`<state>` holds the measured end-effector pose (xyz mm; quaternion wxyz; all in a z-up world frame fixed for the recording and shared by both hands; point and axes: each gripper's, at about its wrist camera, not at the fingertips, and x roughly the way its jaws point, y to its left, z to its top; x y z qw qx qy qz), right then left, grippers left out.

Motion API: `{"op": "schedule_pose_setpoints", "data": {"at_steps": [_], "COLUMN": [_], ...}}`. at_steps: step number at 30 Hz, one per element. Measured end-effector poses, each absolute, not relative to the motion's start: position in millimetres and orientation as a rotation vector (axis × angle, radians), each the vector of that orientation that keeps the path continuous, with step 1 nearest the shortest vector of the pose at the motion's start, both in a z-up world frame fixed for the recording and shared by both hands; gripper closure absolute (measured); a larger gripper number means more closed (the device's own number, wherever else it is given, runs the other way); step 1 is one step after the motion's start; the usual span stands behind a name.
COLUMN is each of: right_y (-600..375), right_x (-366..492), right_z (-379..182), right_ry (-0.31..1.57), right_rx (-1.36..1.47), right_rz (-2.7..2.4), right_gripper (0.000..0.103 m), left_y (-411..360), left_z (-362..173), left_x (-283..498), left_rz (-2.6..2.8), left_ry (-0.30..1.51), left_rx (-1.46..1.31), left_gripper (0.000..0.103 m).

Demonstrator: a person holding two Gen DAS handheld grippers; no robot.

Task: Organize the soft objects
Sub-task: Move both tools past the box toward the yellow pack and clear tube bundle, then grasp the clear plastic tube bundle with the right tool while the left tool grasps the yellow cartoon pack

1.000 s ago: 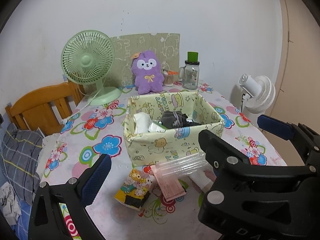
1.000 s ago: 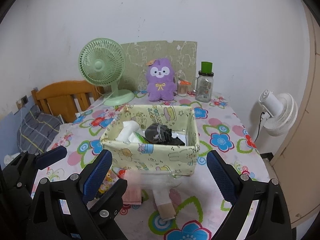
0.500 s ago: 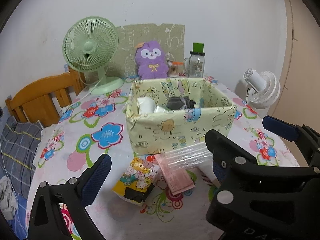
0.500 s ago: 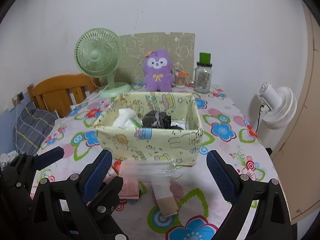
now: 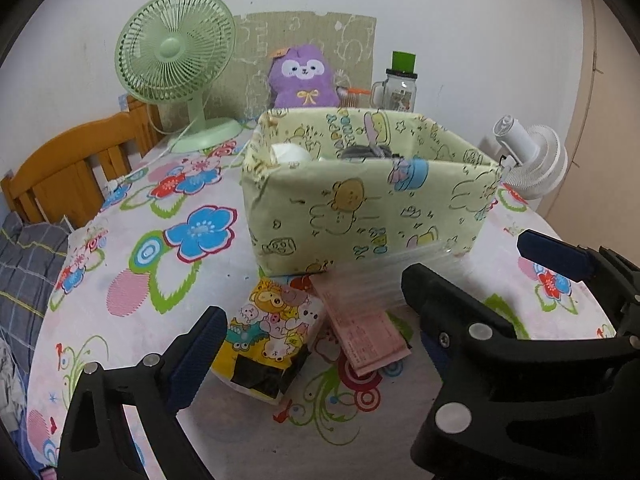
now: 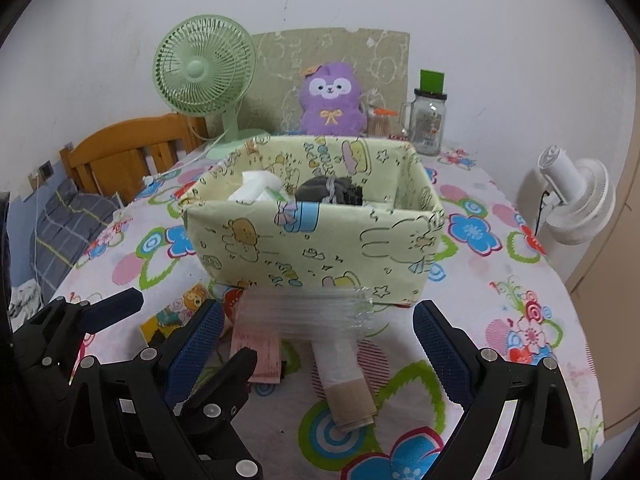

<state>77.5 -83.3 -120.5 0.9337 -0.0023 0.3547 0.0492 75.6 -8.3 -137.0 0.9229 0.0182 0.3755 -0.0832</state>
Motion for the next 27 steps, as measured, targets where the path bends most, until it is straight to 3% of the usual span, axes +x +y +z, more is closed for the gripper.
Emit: {"op": "schedule_pose_setpoints", "data": {"at_steps": [27], "right_y": [-66], "right_x": [121], "right_z": [-169], "right_ry": [0.877], "right_rx": [0.019], "right_rz": [0.121], "right_gripper": [0.006], "left_y": [13], "left_z": [-171], "left_x": [104], "left_rz": [-0.147], "left_ry": [0.882], "left_rx": [0.024], "left_gripper": [0.018]}}
